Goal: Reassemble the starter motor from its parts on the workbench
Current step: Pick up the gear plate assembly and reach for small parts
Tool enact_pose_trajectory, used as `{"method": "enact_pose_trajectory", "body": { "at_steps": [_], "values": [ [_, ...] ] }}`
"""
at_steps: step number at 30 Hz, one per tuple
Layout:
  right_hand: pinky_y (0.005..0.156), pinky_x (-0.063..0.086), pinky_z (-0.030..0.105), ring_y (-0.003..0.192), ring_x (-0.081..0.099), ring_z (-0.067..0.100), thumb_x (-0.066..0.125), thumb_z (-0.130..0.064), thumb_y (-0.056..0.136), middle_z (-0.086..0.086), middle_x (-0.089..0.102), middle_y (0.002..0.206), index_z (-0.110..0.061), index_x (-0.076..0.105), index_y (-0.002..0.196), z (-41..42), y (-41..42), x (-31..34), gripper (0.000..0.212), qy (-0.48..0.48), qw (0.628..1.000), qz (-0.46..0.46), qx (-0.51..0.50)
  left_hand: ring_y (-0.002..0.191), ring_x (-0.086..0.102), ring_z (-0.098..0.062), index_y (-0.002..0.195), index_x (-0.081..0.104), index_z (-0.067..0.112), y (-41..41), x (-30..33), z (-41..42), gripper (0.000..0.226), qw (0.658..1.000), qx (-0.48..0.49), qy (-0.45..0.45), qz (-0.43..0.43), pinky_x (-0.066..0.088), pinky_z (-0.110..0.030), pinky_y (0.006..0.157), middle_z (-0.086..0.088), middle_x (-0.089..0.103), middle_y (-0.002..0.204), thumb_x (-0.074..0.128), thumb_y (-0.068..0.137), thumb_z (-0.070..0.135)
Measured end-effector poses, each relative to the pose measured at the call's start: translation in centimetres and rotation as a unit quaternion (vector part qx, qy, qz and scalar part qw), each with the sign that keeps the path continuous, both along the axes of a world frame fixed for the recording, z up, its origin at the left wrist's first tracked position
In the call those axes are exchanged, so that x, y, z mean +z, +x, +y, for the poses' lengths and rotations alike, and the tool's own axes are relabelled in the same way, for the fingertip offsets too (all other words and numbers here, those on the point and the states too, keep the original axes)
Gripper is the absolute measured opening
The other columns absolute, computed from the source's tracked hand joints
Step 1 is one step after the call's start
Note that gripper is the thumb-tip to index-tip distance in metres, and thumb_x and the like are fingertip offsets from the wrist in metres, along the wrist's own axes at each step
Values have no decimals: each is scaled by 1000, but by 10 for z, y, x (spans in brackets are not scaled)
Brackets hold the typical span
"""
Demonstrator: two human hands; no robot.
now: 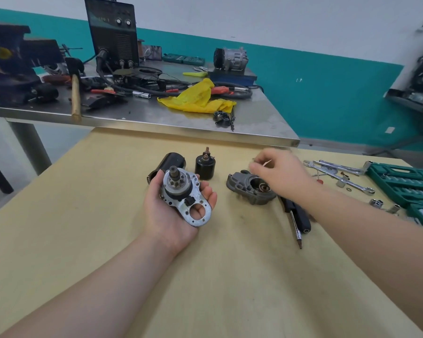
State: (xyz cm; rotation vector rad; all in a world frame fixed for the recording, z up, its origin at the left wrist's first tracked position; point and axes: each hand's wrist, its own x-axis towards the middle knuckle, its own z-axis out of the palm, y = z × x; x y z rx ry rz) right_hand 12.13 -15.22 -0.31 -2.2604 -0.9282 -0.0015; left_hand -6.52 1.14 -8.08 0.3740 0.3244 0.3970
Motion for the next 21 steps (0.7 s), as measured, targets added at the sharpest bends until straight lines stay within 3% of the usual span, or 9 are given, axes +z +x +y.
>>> {"method": "enact_pose_trajectory", "body": {
  "at_steps": [2,4,7,12,15,18,19,21],
  "values": [
    [66,49,22,76,65,-1,78,-34,94,-17,69,82,-37,66,78,7,-25,-7,20,-33,998,-2,52,85,79,-35,94,85,-1,0,1,1,66,1000,5,4,-5,63,-50,84,-18,78,98,67,89,62],
    [76,54,32,82,65,12,76,-36,92,-15,67,82,-37,64,77,19,-50,-19,20,-88,991,-19,98,85,79,-34,95,85,1,-2,3,2,65,1000,8,7,-12,63,-48,83,-17,79,97,66,88,62],
    [75,56,39,86,62,23,59,-32,97,-8,61,83,-28,61,82,41,-77,-39,16,-162,972,-116,127,83,79,-32,96,86,2,-4,6,0,64,1000,-4,3,-23,64,-47,80,-17,78,99,63,90,62],
    [75,55,42,96,64,32,52,-24,101,-1,65,100,-25,55,100,60,-85,-51,3,-114,981,-111,108,81,77,-32,101,82,0,-11,9,1,61,999,-6,5,-35,64,-47,78,-18,74,101,61,92,57],
    [77,53,39,102,63,26,58,-39,99,-4,66,114,-27,61,118,57,-77,-49,22,-93,981,-131,110,81,76,-32,101,81,-1,-12,8,4,60,999,1,15,-37,64,-46,81,-17,73,99,59,93,54],
    [70,45,31,103,63,19,60,-51,99,-11,70,109,-32,67,113,46,-51,-35,24,-73,979,-174,75,82,77,-32,97,83,2,-9,7,5,58,999,10,12,-38,62,-48,85,-14,76,95,59,95,55],
    [72,46,32,105,63,18,61,-52,98,-12,70,108,-32,68,114,41,-38,-29,27,-69,980,-179,60,82,77,-32,95,84,2,-8,6,4,58,999,10,12,-37,62,-49,86,-14,77,94,59,94,55],
    [91,52,38,120,59,18,67,-62,91,-11,69,123,-33,65,130,30,-12,-15,48,-103,980,-166,48,83,78,-32,95,84,2,-6,6,4,58,999,5,9,-34,61,-49,87,-14,77,93,60,94,55]
  ]
}}
